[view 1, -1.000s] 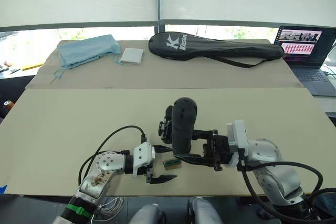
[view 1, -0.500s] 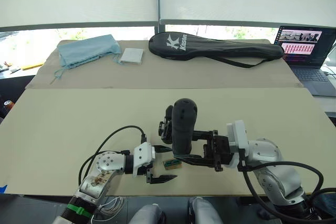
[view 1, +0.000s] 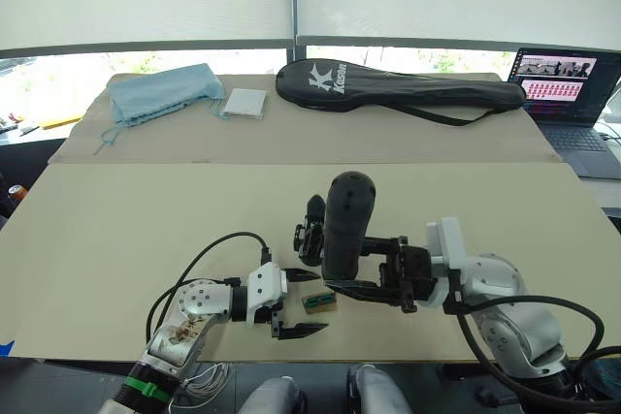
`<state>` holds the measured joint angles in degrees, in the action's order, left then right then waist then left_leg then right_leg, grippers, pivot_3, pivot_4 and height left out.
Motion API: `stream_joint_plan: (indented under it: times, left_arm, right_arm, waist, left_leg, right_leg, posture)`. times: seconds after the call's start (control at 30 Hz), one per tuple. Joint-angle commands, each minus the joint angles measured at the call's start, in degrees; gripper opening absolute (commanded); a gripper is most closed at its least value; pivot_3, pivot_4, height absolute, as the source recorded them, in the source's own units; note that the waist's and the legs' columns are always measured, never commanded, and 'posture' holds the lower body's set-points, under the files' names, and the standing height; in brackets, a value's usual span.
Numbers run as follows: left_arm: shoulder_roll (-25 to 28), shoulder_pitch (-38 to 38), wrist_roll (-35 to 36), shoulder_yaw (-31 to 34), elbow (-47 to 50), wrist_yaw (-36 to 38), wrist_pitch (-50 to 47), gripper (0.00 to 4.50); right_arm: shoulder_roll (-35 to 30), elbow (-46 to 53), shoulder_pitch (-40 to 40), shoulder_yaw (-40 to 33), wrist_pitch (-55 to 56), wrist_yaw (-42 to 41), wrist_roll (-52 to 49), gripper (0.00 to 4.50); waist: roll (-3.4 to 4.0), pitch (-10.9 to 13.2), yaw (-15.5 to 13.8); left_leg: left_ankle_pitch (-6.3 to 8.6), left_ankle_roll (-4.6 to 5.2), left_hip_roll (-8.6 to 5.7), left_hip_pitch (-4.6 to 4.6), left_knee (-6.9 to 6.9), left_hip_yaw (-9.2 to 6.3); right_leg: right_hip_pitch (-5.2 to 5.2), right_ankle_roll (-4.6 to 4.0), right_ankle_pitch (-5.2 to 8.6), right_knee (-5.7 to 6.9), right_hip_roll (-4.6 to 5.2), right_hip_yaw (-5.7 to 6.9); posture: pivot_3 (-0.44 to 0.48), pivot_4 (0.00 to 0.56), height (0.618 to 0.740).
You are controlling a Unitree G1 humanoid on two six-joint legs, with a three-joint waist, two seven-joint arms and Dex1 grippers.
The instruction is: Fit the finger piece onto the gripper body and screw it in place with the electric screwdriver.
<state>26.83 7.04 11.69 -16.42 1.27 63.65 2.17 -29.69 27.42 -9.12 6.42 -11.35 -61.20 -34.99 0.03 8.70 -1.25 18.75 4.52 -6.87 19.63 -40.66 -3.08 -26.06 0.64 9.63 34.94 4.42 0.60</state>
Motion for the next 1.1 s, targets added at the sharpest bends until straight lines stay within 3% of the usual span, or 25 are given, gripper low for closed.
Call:
stream_joint_plan:
  times: [0.03, 1.1]
  left_arm:
    - [-0.3, -0.5, -0.3, -1.3, -1.6, 0.1, -0.7, 4.5]
    - [-0.4, -0.5, -0.4, -1.0, -1.7, -0.2, -0.7, 4.5]
  right_arm:
    - [0.9, 1.3, -1.3, -1.2, 2.3, -0.1, -0.7, 1.9]
    - [1.2, 0.7, -0.6, -0.6, 2.4, -0.6, 1.0, 1.9]
  waist:
    - [0.0, 0.0, 0.0]
    - [0.0, 0.0, 0.0]
  left_leg:
    - [0.0, 0.0, 0.0, 0.0, 0.0, 0.0]
    - [0.0, 0.0, 0.0, 0.0, 0.0, 0.0]
  right_leg:
    - [0.0, 0.0, 0.0, 0.0, 0.0, 0.0]
    - [0.01, 0.0, 0.0, 0.0, 0.0, 0.01]
  posture:
    - [0.0, 0.15, 0.74]
    - [0.0, 0.15, 0.74]
